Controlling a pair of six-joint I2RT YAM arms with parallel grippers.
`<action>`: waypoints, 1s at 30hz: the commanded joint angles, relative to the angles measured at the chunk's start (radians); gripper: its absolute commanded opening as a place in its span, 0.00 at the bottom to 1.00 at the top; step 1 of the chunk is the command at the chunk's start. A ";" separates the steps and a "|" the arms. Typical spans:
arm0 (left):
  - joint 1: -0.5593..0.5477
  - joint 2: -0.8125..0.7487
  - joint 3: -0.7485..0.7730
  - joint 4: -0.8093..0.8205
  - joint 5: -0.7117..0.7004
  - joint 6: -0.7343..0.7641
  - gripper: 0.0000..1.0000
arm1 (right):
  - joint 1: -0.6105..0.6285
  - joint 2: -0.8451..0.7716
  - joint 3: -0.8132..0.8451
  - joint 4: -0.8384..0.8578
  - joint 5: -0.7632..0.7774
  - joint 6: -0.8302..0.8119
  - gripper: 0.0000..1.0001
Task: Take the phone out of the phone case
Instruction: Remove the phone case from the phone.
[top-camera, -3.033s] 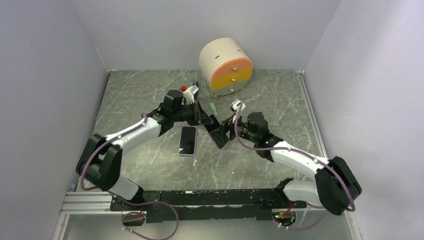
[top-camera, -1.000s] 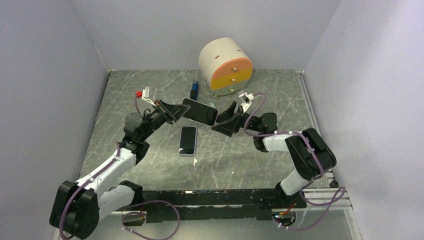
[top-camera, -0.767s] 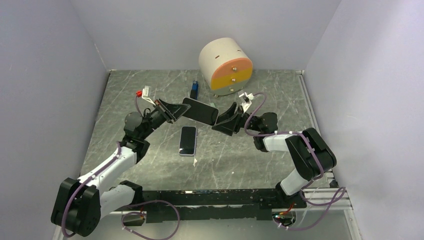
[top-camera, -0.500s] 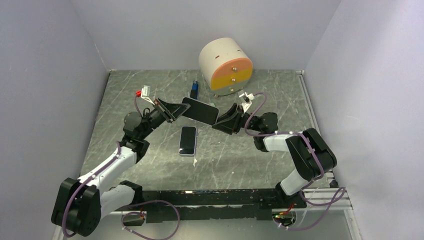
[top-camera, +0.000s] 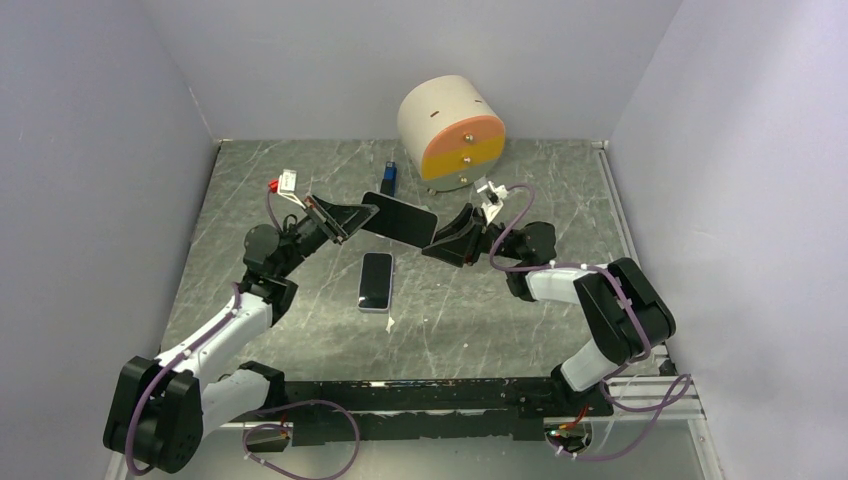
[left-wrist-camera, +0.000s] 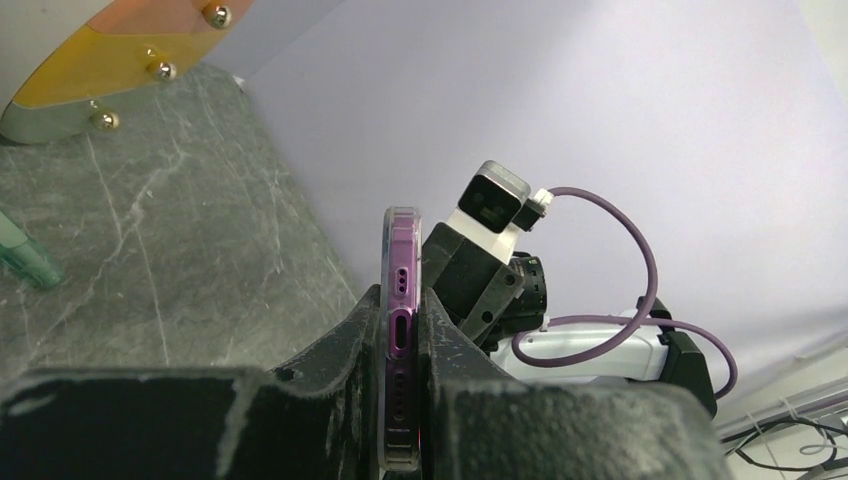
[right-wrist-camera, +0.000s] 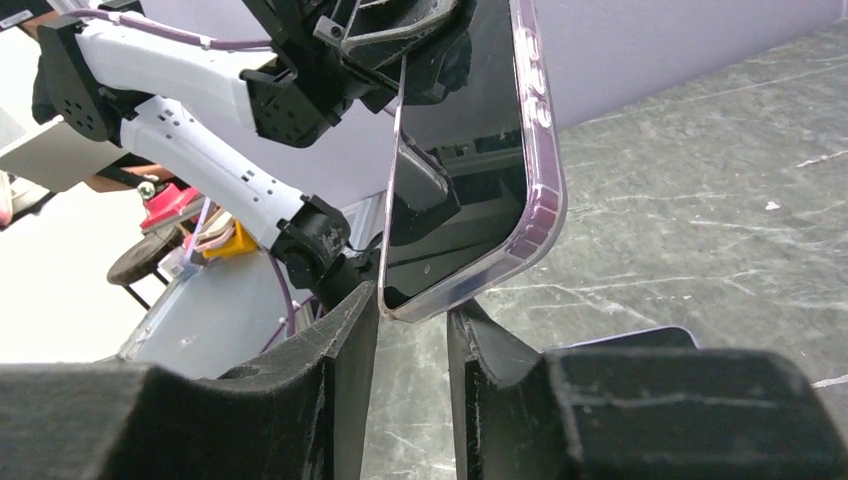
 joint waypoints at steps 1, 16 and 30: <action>-0.002 -0.004 0.036 0.078 0.040 -0.021 0.02 | 0.016 -0.049 0.041 0.140 -0.007 -0.045 0.32; -0.001 -0.010 0.097 -0.103 0.184 -0.015 0.02 | 0.031 -0.214 0.127 -0.512 -0.031 -0.630 0.02; 0.006 0.010 0.144 -0.070 0.324 0.018 0.03 | 0.042 -0.230 0.170 -0.699 0.018 -0.820 0.00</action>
